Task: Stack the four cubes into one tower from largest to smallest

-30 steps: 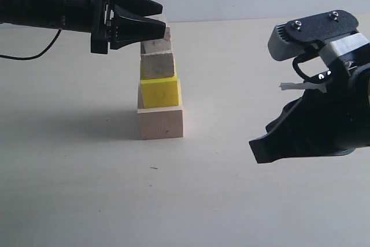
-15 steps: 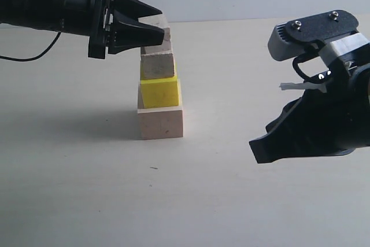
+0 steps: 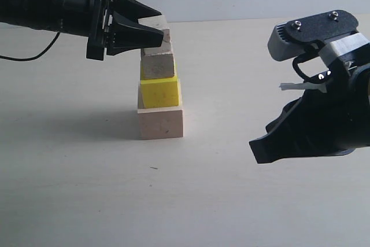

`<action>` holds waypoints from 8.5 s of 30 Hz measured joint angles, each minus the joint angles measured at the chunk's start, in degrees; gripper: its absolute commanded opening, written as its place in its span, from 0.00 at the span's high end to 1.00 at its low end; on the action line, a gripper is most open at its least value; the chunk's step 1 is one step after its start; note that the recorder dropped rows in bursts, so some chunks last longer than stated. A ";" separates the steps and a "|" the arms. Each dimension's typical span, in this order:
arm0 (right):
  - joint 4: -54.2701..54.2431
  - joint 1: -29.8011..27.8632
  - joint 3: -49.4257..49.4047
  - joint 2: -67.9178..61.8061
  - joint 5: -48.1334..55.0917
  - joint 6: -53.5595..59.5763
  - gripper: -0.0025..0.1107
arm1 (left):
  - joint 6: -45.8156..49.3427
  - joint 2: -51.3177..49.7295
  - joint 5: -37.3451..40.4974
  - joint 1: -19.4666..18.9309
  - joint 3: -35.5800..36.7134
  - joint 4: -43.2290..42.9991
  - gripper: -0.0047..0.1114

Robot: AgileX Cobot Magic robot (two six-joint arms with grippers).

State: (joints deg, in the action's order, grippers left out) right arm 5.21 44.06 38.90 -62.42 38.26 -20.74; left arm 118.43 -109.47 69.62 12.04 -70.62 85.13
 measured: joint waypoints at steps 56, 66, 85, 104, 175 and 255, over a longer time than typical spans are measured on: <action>-0.16 0.00 0.00 0.00 0.00 0.86 0.98 | 1.41 2.02 -5.39 0.00 0.00 -2.93 0.47; -0.16 0.00 0.00 0.00 0.00 0.86 0.98 | 1.50 6.14 -4.70 0.00 0.00 -1.73 0.42; -0.16 0.00 0.00 0.00 -0.11 0.86 0.98 | -1.73 21.48 -5.85 0.00 0.00 -2.28 0.96; 3.97 0.00 0.00 0.00 -6.58 0.86 0.98 | -34.48 43.67 -44.52 0.00 12.13 -16.74 0.96; 55.12 0.00 9.94 27.05 5.41 -38.67 0.98 | -40.59 89.30 -58.26 -14.03 36.45 -6.76 0.96; 54.91 0.00 9.94 27.05 5.41 -38.80 0.98 | -124.75 109.13 -48.67 -14.30 70.44 -84.54 0.96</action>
State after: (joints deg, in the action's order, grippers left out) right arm 60.11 44.06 48.84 -35.37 43.67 -59.54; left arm -6.31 -0.34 20.96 -2.26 -0.18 0.59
